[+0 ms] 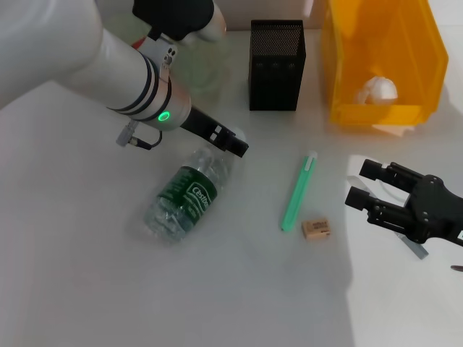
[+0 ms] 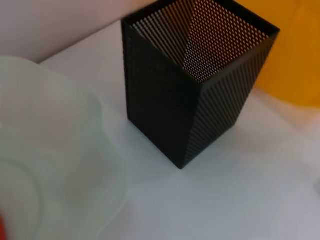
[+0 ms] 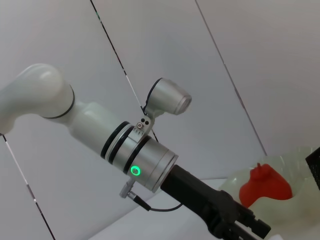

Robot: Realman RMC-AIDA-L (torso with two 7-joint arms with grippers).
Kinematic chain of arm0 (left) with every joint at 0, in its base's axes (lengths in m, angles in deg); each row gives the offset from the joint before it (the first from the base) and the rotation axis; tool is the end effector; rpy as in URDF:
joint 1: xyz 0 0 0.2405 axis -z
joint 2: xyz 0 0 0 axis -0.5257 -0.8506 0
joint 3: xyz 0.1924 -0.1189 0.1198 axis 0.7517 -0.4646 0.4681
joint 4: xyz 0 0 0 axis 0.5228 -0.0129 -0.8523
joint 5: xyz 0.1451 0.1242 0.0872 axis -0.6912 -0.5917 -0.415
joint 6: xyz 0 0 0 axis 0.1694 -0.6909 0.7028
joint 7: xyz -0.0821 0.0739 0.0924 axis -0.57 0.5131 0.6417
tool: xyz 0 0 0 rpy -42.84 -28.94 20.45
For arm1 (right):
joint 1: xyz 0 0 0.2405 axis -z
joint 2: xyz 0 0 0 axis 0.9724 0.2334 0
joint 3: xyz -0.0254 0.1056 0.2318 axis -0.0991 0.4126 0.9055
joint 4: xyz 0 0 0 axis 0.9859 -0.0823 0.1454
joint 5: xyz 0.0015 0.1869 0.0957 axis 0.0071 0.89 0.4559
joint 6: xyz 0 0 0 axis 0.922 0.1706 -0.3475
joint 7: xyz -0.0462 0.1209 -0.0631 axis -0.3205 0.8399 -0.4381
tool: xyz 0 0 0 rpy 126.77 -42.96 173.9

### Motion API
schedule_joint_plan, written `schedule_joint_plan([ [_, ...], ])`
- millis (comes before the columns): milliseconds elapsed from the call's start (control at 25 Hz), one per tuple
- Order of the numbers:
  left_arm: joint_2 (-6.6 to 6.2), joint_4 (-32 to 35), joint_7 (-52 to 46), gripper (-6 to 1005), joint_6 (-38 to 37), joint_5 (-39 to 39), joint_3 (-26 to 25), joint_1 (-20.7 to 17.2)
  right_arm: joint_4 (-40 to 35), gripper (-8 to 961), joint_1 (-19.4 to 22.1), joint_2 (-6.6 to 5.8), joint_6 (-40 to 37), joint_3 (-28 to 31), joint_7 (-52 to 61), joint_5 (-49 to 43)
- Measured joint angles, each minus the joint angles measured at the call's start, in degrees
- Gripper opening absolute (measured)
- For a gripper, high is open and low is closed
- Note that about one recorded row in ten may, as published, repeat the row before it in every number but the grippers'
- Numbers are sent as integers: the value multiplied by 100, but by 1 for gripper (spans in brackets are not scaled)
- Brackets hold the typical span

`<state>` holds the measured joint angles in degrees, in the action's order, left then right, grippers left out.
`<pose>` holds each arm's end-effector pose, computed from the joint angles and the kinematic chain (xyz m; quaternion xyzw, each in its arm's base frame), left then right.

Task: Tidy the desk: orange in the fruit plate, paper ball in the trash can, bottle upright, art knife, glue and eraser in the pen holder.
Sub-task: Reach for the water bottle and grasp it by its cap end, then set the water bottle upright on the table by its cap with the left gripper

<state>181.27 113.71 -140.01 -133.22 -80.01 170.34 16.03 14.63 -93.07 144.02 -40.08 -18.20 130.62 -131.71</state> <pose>-0.1535 0.4079 -0.0895 -0.9158 -0.3107 0.0978 0.2350 0.3087 0.2446 -0.0094 -0.8605 0.2854 0.3888 0.1641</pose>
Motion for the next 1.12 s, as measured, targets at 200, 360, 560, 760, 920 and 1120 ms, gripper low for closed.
schedule_joint_plan([
  [200,0,-39,-3,717,160,135,366,-16,54,755,-47,0,126,-10,3,0],
  [360,0,-47,-16,713,312,196,524,-29,134,755,-72,0,177,-18,3,0],
  [560,0,-47,-21,707,407,201,575,-55,183,754,-77,0,191,0,-14,0],
  [760,-1,19,4,658,419,162,578,-143,185,754,-31,0,221,0,-17,8],
  [920,-1,242,127,482,411,151,579,-270,203,753,-24,0,249,0,-17,7],
  [1120,-34,1405,664,440,293,195,537,-1004,213,753,-21,-1,250,5,-17,34],
])
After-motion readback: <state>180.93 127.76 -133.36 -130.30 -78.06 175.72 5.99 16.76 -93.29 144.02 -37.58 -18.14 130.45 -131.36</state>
